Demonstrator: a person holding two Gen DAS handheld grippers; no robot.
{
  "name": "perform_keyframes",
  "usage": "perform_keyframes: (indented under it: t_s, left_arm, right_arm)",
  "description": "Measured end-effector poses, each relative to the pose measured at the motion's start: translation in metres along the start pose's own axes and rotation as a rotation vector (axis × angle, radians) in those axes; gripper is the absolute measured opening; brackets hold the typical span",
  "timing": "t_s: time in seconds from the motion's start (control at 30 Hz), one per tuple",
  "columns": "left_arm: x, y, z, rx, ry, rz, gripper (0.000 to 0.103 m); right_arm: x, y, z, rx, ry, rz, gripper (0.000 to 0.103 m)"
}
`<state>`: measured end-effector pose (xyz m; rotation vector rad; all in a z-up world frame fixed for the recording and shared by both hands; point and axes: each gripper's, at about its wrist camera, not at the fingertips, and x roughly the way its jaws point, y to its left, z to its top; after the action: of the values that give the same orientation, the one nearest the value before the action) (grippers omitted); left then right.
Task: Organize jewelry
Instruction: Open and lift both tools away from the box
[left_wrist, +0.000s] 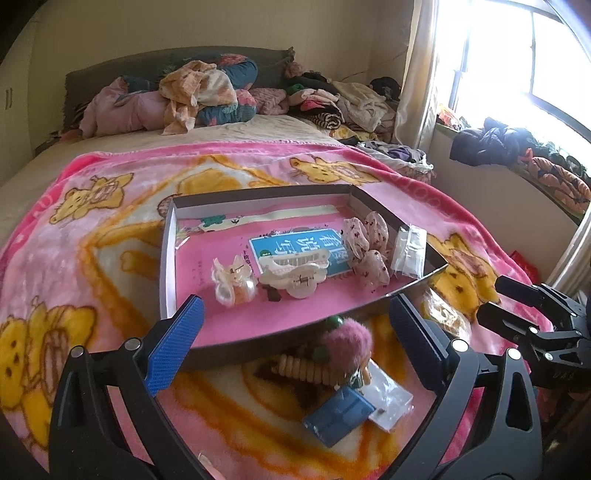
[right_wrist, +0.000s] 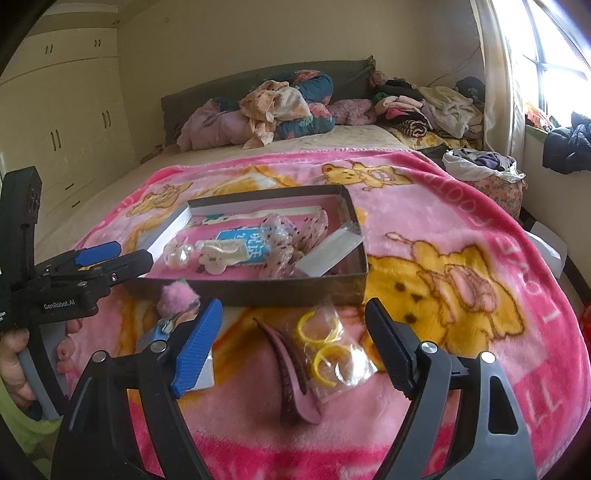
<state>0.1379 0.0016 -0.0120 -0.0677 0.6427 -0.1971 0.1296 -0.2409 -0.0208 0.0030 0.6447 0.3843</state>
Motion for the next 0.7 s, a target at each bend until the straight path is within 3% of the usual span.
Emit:
perform_keyframes:
  t_s: [0.7]
  left_arm:
    - [-0.010, 0.006, -0.034, 0.014, 0.053, -0.005, 0.091]
  right_arm:
    - [0.001, 0.027, -0.025, -0.055, 0.063, 0.016, 0.077]
